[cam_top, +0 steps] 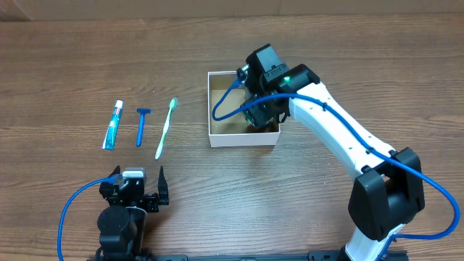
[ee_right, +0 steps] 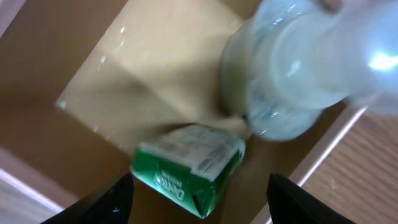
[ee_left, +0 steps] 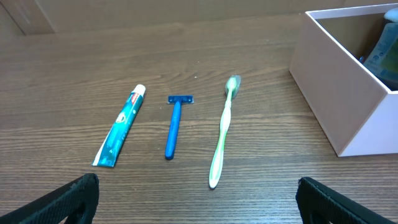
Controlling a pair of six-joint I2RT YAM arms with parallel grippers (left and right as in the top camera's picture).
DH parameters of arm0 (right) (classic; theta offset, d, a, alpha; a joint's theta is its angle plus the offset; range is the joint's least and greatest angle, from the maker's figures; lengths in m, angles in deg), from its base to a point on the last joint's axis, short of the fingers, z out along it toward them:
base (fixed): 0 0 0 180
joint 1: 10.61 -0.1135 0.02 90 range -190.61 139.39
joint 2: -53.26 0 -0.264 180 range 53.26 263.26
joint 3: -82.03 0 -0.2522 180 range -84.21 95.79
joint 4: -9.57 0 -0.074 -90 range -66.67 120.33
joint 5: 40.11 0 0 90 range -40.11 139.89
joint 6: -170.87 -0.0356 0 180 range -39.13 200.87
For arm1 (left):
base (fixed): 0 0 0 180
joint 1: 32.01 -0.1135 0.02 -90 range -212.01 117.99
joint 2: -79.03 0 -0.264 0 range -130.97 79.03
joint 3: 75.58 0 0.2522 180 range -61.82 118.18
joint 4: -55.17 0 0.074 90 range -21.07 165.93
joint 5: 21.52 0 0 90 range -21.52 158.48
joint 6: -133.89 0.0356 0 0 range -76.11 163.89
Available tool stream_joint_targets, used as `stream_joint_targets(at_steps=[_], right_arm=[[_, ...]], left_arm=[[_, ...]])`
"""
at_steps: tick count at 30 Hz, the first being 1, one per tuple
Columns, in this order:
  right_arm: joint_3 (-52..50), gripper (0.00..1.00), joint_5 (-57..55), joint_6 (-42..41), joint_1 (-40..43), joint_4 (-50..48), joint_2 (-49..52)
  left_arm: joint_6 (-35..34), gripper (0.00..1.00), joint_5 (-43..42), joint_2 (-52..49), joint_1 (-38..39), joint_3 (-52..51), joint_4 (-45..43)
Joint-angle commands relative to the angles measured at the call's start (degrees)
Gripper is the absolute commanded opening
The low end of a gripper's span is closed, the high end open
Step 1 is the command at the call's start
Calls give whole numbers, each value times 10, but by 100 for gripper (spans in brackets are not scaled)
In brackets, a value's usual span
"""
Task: Pack container
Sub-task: 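Lower the soap box into the box and open right gripper, then reach left gripper to the Colgate toothpaste tube and grasp it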
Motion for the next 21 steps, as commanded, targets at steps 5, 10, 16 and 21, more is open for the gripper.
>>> stream_joint_targets(at_steps=[5, 10, 16, 21], right_arm=[[3, 71, 24, -148, 6, 63, -54], [3, 83, 24, -280, 50, 111, -118], [3, 100, 115, -327, 177, 123, -153], [2, 100, 174, -348, 296, 123, -151]], left_arm=[[-12, 100, -7, 6, -4, -3, -2], [-12, 100, -7, 6, -4, -3, -2], [-64, 100, -94, 6, -3, -3, -28], [-150, 100, -157, 1, -3, 5, -47]])
